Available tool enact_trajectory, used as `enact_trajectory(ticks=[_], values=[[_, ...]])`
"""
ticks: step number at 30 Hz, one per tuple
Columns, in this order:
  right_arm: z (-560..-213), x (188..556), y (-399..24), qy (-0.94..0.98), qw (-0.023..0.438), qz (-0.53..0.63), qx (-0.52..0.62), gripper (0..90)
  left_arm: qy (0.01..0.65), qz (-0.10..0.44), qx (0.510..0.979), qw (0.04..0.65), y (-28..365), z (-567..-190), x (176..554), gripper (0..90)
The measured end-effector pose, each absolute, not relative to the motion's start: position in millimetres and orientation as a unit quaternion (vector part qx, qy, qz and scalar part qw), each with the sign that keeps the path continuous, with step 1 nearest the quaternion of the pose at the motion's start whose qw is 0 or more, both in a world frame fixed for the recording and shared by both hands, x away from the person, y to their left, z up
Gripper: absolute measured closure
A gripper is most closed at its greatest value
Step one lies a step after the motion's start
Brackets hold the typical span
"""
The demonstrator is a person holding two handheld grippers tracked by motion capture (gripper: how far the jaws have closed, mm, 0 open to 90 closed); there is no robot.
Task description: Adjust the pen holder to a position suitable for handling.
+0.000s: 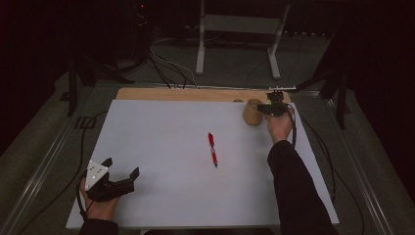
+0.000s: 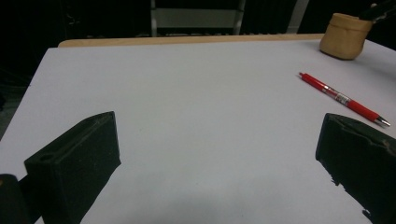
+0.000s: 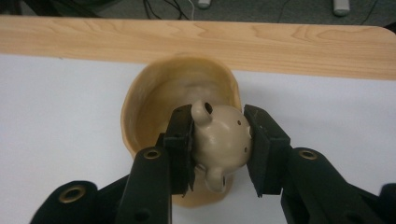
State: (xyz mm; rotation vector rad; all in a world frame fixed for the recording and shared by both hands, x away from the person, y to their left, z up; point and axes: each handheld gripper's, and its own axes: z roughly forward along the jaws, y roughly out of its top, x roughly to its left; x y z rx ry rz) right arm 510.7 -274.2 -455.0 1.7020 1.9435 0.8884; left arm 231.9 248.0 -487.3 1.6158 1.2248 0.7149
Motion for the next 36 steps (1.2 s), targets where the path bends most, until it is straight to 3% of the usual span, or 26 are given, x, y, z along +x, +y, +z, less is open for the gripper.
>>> enact_trajectory(ticks=[19,36], values=[[-418,459,-256,0.744,0.185,0.383,0.516,65.6,0.499,0.292,0.664,0.474,245,-487,234,0.3],[-414,412,-232,0.793,0.174,0.404,0.421,65.5,0.498,0.291,0.668,0.471,243,-488,234,0.3]])
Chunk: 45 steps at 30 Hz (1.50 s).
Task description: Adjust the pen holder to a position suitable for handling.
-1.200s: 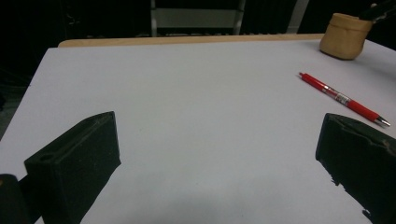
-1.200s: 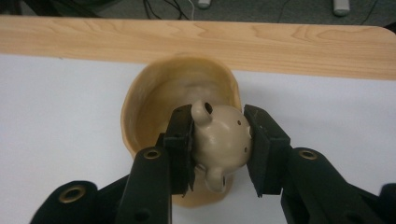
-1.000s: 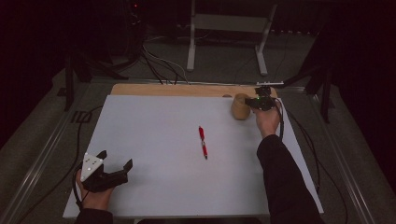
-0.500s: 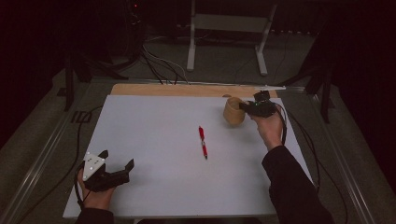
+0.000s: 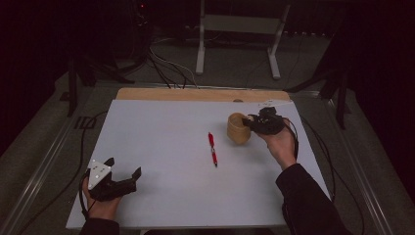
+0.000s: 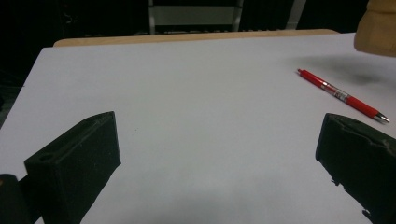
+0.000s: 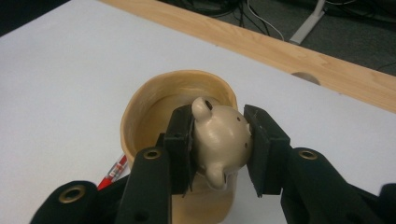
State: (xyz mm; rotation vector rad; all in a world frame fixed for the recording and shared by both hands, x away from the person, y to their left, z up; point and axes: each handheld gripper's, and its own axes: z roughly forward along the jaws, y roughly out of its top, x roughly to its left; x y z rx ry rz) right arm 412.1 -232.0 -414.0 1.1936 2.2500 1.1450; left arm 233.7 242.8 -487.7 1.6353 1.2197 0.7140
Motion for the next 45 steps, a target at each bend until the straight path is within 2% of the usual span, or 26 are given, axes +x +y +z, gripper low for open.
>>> enact_trajectory(ticks=[17,23,25,27,29,32,38,45], values=[[-459,421,-226,0.814,0.151,0.394,0.400,65.3,0.498,0.288,0.669,0.471,243,-489,234,0.3],[-463,415,-232,0.817,0.143,0.395,0.394,63.5,0.499,0.287,0.670,0.469,242,-489,235,0.3],[-463,414,-234,0.819,0.141,0.392,0.396,54.9,0.499,0.286,0.670,0.469,242,-489,235,0.3],[-463,414,-234,0.816,0.152,0.385,0.403,38.0,0.499,0.287,0.671,0.469,241,-489,235,0.3],[-461,414,-234,0.811,0.155,0.383,0.414,25.9,0.499,0.286,0.670,0.469,241,-490,235,0.3],[-457,412,-232,0.803,0.171,0.387,0.421,14.5,0.499,0.286,0.670,0.469,241,-490,235,0.3],[-445,407,-227,0.788,0.195,0.394,0.430,0.6,0.498,0.286,0.672,0.468,241,-490,235,0.3],[-434,401,-222,0.776,0.197,0.411,0.436,0.0,0.497,0.288,0.674,0.465,241,-490,234,0.3]])
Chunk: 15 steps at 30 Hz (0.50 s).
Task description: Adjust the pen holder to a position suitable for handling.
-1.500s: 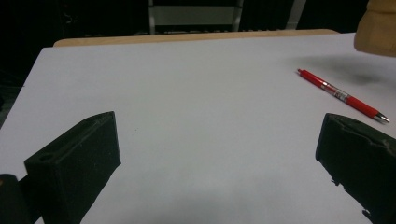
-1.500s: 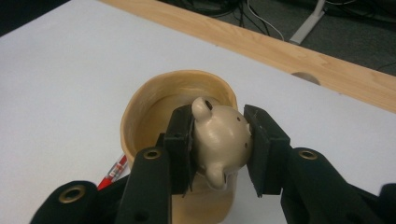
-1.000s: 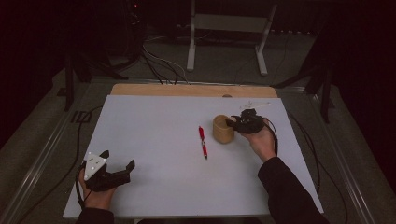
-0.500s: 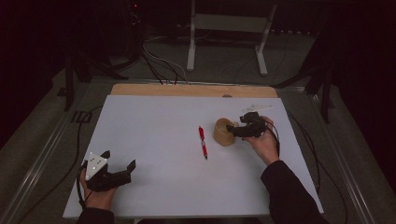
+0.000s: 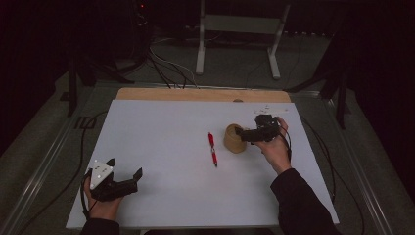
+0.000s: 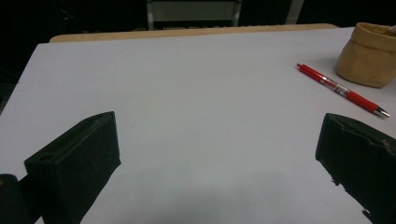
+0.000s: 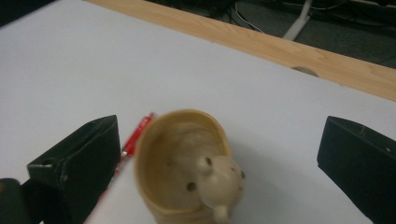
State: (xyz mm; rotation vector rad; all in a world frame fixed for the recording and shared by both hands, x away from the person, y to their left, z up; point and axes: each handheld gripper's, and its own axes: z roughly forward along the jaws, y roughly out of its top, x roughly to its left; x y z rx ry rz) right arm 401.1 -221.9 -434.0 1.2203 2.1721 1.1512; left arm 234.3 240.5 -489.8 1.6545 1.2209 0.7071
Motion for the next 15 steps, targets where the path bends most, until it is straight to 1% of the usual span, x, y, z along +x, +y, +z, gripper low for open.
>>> enact_trajectory(ticks=[15], values=[[-416,392,-204,0.778,0.191,0.423,0.423,0.0,0.496,0.289,0.677,0.461,239,-491,235,0.3]])
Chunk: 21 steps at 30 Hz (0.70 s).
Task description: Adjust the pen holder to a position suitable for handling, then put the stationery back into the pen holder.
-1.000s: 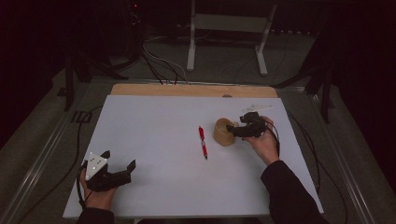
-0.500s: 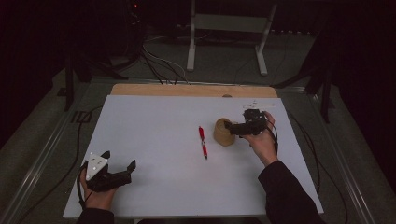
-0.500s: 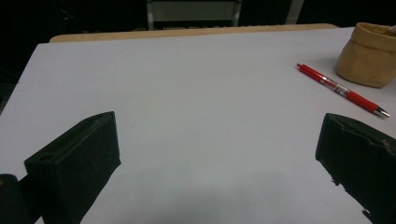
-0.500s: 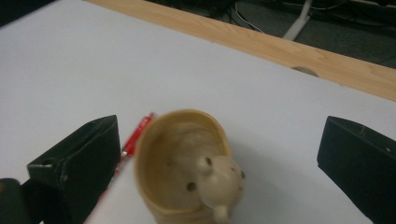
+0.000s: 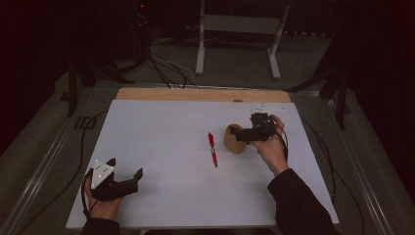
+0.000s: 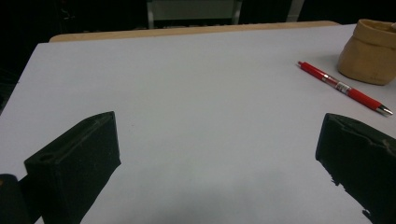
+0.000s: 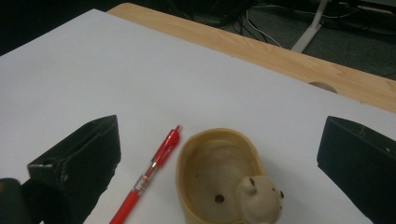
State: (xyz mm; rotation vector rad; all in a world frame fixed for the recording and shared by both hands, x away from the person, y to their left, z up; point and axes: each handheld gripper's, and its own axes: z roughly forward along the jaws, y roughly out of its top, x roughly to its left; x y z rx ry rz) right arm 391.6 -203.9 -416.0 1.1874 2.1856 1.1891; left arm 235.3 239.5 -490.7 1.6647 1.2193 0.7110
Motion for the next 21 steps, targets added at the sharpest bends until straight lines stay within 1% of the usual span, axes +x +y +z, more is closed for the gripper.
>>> enact_trajectory(ticks=[11,21], values=[[-410,379,-182,0.789,0.191,0.421,0.405,0.0,0.496,0.288,0.677,0.461,239,-491,235,0.3],[-416,361,-157,0.802,0.171,0.420,0.389,0.0,0.495,0.288,0.677,0.462,239,-490,235,0.3]])
